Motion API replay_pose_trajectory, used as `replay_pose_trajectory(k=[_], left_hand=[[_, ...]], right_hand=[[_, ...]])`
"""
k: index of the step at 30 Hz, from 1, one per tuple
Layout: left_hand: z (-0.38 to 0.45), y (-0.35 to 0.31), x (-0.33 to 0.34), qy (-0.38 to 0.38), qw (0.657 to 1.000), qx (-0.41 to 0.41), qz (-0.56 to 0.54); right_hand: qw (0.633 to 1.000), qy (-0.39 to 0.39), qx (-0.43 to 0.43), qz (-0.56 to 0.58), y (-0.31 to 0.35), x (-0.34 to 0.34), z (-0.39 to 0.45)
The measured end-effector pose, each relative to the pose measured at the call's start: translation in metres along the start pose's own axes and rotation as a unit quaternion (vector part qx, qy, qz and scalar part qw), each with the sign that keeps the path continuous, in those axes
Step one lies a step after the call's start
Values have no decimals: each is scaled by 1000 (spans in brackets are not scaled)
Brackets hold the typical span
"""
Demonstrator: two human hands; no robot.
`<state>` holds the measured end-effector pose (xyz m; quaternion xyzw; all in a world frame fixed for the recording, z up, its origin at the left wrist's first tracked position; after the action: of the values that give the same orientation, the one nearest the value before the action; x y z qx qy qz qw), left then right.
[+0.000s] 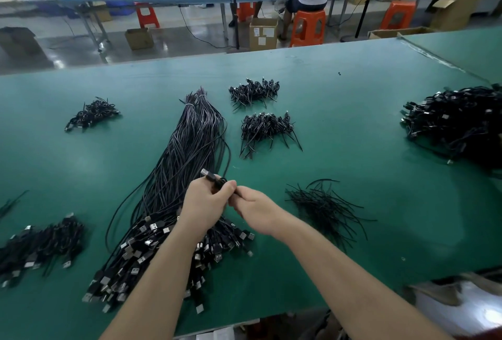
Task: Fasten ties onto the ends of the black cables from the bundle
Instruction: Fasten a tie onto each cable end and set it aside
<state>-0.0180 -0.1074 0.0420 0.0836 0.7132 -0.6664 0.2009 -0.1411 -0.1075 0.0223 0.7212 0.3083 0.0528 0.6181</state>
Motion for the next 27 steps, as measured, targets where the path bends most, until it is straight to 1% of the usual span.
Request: replay_pose_trajectory(k=[2,4,5,8,10,12,14,15,16,17,18,19,20,22,24,25,26,27], left_hand=[[1,1,5,12,1000,-2,11],[4,3,8,21,1000,-9,11],[5,4,8,25,1000,-14,3],[11,7,12,34,999,-34,-18],[14,10,17,38,998,-49,-28],[18,15,24,48,994,-74,-63],[22,17,33,60,987,-106,-101],[23,18,35,50,985,-123,-112],[26,19,34,18,987,-129,-99],[27,17,30,-32,991,-115,-65],[28,10,26,-83,994,-74,-22],[27,-2,25,-118,993,-17,16],[25,-15,30,-127,990,38,47],[23,-35,51,-97,981,123,116],[22,-47,81,-40,962,184,198],[23,-51,97,-10,947,206,248],[26,-54,112,17,923,222,313],[29,-56,127,45,892,233,386]], right_hand=[[997,-17,16,70,-14,7,2],[995,-33,8,91,-21,10,3],[996,-45,-5,73,-22,8,3],[996,-66,-39,-38,-19,2,4],[992,-83,-50,-80,-20,-2,5],[988,-108,-55,-92,-22,-6,8],[987,-134,-42,-84,-30,-11,13],[985,-150,-26,-78,-39,-13,15],[983,-167,-7,-78,-48,-17,17],[980,-182,12,-80,-58,-20,19],[977,-197,25,-75,-67,-23,20],[975,-213,31,-59,-73,-26,20],[973,-226,30,-44,-77,-28,20],[972,-230,17,-52,-80,-25,21],[971,-232,30,-46,-88,-17,19],[970,-238,50,9,-95,-14,18],[962,-243,68,103,-103,-11,17],[953,-236,62,180,-107,-10,17]])
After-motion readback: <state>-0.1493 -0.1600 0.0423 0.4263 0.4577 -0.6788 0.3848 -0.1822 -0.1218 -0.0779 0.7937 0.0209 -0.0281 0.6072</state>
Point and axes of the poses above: each hand's wrist, its own z-axis towards the middle knuckle, its own x-axis out of the palm, y = z × x, the point moved 7 cm from there along z, towards the middle knuckle
